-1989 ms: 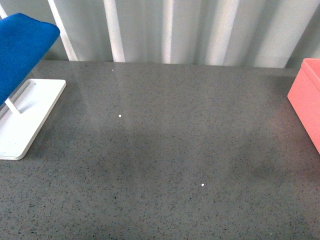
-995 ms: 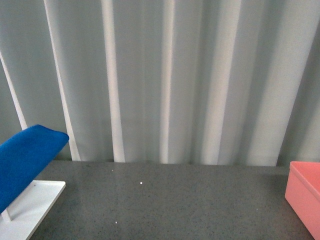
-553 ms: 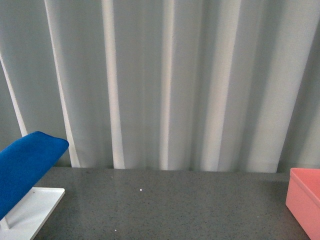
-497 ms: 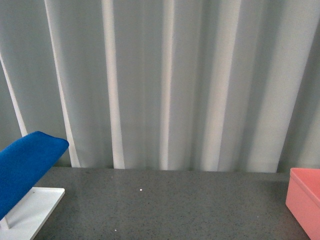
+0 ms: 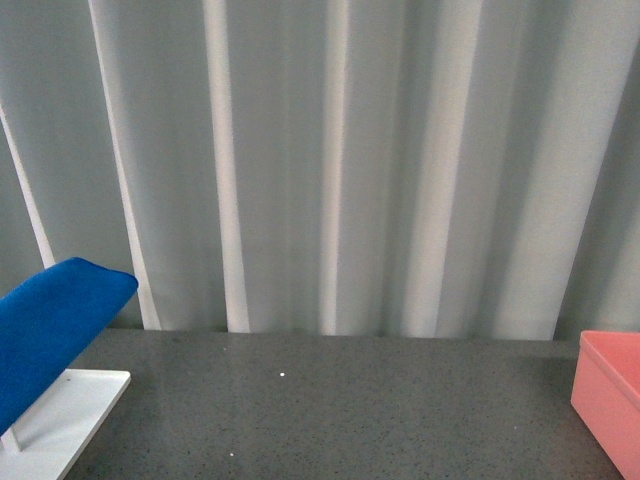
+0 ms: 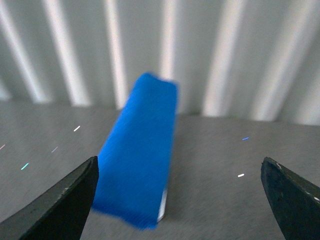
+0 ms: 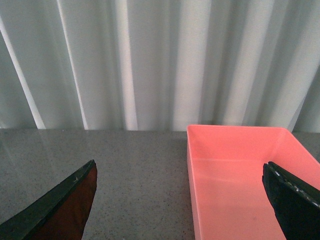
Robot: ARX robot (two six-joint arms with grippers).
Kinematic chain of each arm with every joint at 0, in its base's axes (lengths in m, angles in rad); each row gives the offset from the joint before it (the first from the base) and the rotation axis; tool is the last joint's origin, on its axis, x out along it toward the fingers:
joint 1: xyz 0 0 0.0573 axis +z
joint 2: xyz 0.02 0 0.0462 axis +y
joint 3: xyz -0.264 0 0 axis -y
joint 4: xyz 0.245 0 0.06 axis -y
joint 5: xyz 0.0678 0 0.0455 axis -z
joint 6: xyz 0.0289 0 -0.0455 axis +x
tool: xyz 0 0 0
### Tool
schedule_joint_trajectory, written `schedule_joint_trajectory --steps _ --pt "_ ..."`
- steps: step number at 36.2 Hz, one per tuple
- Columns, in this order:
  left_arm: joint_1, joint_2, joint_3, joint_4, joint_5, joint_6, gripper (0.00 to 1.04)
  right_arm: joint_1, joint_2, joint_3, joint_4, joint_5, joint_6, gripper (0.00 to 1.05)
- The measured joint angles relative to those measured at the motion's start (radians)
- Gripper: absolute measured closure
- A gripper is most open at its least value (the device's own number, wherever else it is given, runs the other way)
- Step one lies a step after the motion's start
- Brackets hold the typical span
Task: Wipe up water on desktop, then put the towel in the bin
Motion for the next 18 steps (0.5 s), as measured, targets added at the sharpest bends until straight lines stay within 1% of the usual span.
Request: schedule_joint_trajectory --steps 1,2,3,4,5,7,8,9,10,12,15,18 --pt "-0.038 0.024 0.003 -0.015 -0.106 -0.012 0.07 0.000 0.000 0.000 0.000 0.001 0.000 0.07" --pt "-0.059 0.055 0.004 -0.031 -0.187 -0.030 0.07 0.000 0.000 0.000 0.000 0.002 0.000 0.07" --pt "-0.060 0.077 0.005 -0.030 -0.191 -0.041 0.07 0.000 0.000 0.000 0.000 0.002 0.000 0.07" --pt "-0.054 0.102 0.010 -0.017 -0.177 -0.045 0.07 0.000 0.000 0.000 0.000 0.001 0.000 0.07" --pt "-0.027 0.145 0.023 0.019 -0.146 -0.057 0.07 0.000 0.000 0.000 0.000 0.001 0.000 0.07" --pt "0.043 0.238 0.054 0.092 -0.074 -0.071 0.07 0.000 0.000 0.000 0.000 0.001 0.000 0.07" --pt "0.093 0.316 0.080 0.158 -0.024 -0.071 0.07 0.000 0.000 0.000 0.000 0.001 0.000 0.07" --pt "0.119 0.361 0.097 0.184 -0.008 -0.070 0.07 0.000 0.000 0.000 0.000 0.001 0.000 0.07" --pt "0.163 0.454 0.132 0.260 0.034 -0.069 0.07 0.000 0.000 0.000 0.000 0.002 0.000 0.07" --pt "0.214 0.603 0.199 0.338 0.086 -0.059 0.07 0.000 0.000 0.000 0.000 0.002 0.000 0.07" --pt "0.255 0.858 0.311 0.481 0.113 0.015 0.07 0.000 0.000 0.000 0.000 0.001 0.000 0.07" --pt "0.262 0.996 0.380 0.523 0.130 0.074 0.07 0.000 0.000 0.000 0.000 0.001 0.000 0.07"
